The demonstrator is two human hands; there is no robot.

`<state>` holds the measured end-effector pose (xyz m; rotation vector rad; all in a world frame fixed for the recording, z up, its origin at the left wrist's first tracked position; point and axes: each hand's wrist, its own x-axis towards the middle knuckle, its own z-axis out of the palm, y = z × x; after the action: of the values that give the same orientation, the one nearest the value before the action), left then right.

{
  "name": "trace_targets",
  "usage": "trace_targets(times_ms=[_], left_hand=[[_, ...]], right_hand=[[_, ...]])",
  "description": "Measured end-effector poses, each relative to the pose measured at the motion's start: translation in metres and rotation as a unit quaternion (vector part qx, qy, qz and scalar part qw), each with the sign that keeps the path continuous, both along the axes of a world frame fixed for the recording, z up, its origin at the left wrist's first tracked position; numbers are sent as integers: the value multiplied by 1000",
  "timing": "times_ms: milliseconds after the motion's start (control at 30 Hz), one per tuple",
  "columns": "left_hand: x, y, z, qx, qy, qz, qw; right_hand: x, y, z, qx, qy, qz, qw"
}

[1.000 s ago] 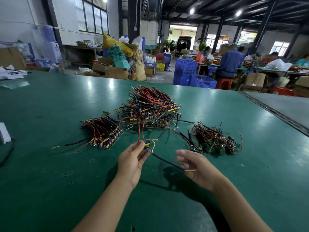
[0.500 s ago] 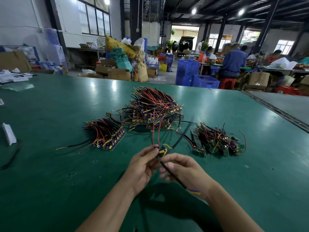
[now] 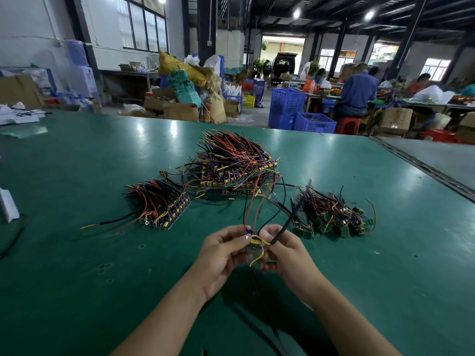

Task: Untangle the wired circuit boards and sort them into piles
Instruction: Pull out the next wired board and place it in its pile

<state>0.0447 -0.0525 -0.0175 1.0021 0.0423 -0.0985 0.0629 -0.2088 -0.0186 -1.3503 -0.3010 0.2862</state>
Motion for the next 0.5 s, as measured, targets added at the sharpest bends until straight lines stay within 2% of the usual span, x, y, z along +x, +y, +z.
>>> trace_targets(times_ms=[267,433,500], left_hand=[[-5,-3,-2,41,-29,19,999],[-4,-1,-2,-5,-35,-16,999],[-5,-1,-2,19,-46,-19,999]], right_hand=[[3,-3,-6,-16,-20,82,996],[0,5,-11,-86,-91,33,992],[-2,6,-11,-126,-124,6,984]])
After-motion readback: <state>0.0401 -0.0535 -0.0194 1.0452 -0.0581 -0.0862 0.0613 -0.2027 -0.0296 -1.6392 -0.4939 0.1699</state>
